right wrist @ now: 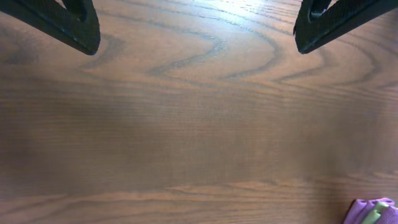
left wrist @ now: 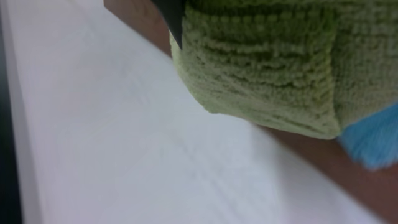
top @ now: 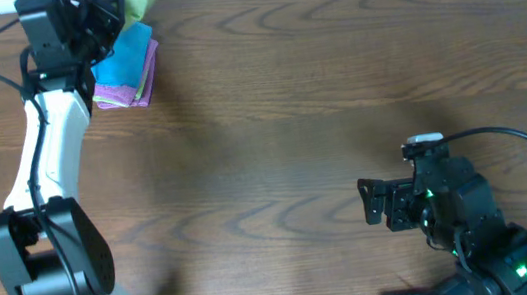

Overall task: Fold the cloth
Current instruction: 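Carry the folded cloth with the left gripper onto the cloth stack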

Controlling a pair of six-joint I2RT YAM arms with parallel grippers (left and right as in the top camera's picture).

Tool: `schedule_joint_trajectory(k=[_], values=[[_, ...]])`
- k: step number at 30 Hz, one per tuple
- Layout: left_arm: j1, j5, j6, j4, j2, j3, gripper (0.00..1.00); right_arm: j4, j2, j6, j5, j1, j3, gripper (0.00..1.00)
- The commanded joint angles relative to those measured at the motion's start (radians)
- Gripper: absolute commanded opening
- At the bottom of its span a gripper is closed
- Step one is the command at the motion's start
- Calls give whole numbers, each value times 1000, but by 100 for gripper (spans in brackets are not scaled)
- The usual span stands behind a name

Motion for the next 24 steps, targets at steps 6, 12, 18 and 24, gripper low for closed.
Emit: schedule_joint_trajectory(k=[6,12,18,24], values=[[5,-15,132,-61,113,219,6,0,-4,15,10,-10,-3,99],[11,-25,203,-115,211,319,6,1,-4,15,10,-10,-3,99],[21,-53,289,-141,225,332,6,0,-4,15,10,-10,-3,99],[42,-53,366,-225,225,374,6,0,-4,15,10,-10,-3,99]])
